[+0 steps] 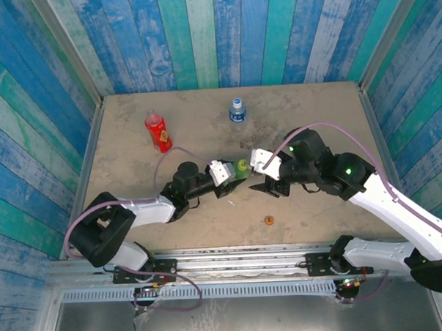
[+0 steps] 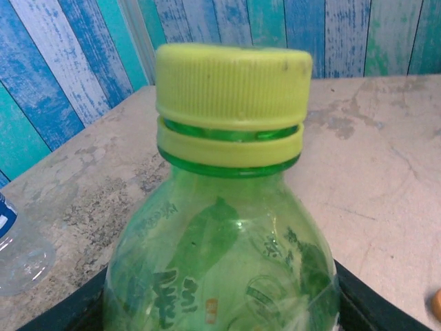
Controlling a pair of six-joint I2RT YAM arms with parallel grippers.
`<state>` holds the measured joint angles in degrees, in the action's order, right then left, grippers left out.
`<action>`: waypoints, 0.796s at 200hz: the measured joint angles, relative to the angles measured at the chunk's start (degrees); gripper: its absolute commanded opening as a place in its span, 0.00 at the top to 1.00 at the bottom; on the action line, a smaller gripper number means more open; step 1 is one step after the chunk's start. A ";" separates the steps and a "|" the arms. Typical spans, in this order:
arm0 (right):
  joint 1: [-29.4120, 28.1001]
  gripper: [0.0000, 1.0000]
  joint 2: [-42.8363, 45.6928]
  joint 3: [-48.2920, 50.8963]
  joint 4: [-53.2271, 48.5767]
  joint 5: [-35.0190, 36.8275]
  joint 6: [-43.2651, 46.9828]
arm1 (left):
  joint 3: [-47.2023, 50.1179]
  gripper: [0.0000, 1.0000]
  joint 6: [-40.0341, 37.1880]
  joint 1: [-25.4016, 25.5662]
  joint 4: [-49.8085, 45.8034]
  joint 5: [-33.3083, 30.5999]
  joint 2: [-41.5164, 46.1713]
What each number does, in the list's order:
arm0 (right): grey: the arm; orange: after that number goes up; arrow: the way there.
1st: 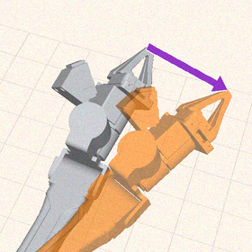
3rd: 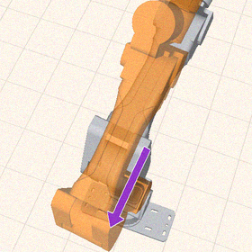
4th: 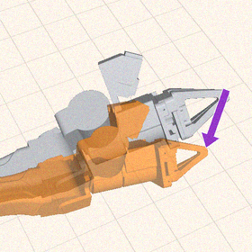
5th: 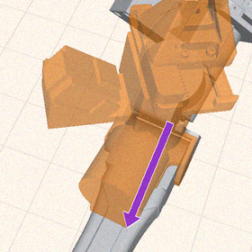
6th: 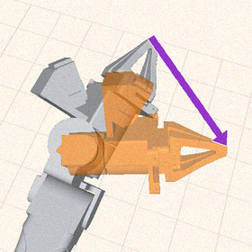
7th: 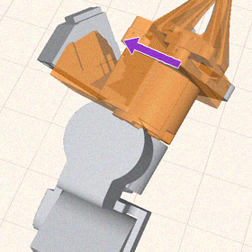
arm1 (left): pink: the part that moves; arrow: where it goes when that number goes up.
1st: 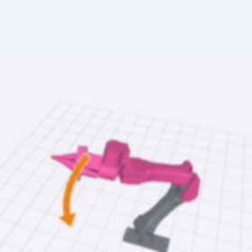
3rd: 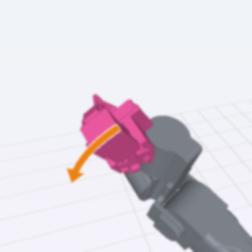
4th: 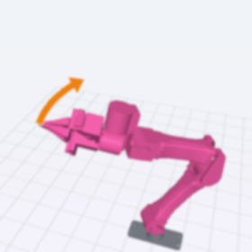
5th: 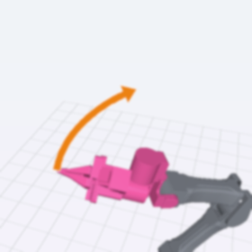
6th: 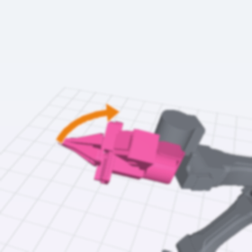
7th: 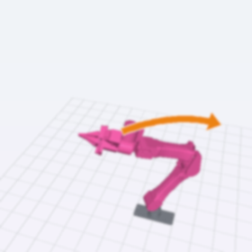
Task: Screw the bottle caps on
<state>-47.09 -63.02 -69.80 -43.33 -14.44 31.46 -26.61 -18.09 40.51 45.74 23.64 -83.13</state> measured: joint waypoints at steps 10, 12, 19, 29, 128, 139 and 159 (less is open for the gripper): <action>-0.44 0.34 -1.62 -1.22 -1.27 1.90 3.72 | -0.42 0.43 -1.62 0.63 -2.58 -0.46 0.92; -0.48 0.34 -1.88 -1.40 -1.46 2.10 4.20 | -0.46 0.43 -1.73 0.72 -2.86 -0.55 1.03; -0.55 0.35 -3.21 -2.32 -2.32 3.19 6.10 | -0.61 0.42 -2.75 1.03 -4.13 -0.68 1.53; -0.57 0.35 -5.16 -3.61 -3.45 4.52 8.37 | -0.66 0.42 -3.74 1.31 -5.62 -0.81 2.29; 0.04 0.55 -16.85 -9.97 -6.73 7.34 18.56 | 0.15 0.41 -6.80 1.49 -9.55 -0.48 5.22; 0.17 0.55 -17.92 -10.25 -6.71 7.04 18.88 | 0.15 0.41 -6.82 1.49 -9.68 -0.48 5.31; 0.52 0.59 -19.15 -10.38 -6.84 6.47 19.30 | 0.15 0.41 -6.86 1.49 -9.79 -0.50 5.38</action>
<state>-46.57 -82.17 -80.18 -50.17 -7.97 50.76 -26.46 -24.95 42.00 35.94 23.14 -77.76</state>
